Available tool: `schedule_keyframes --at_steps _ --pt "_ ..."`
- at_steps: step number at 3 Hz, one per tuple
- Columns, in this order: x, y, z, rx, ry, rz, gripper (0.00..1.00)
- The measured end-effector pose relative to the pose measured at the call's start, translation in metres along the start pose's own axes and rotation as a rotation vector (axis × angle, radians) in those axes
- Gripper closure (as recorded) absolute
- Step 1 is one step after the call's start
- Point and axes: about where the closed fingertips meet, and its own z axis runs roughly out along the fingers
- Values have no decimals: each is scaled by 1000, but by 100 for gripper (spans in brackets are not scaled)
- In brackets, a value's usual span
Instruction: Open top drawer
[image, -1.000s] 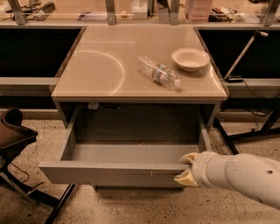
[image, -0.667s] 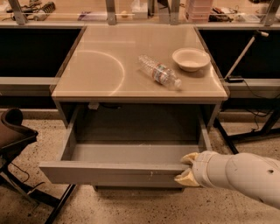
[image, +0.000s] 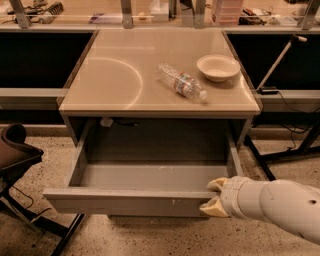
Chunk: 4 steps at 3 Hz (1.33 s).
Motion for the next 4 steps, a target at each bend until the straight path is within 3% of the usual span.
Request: schedule_keyframes --at_steps 2,3,4 --pt "2 8 -5 4 -4 7 100" --pt "-1 17 -6 11 -20 -32 100" --pt "0 28 -4 5 -38 -35 100"
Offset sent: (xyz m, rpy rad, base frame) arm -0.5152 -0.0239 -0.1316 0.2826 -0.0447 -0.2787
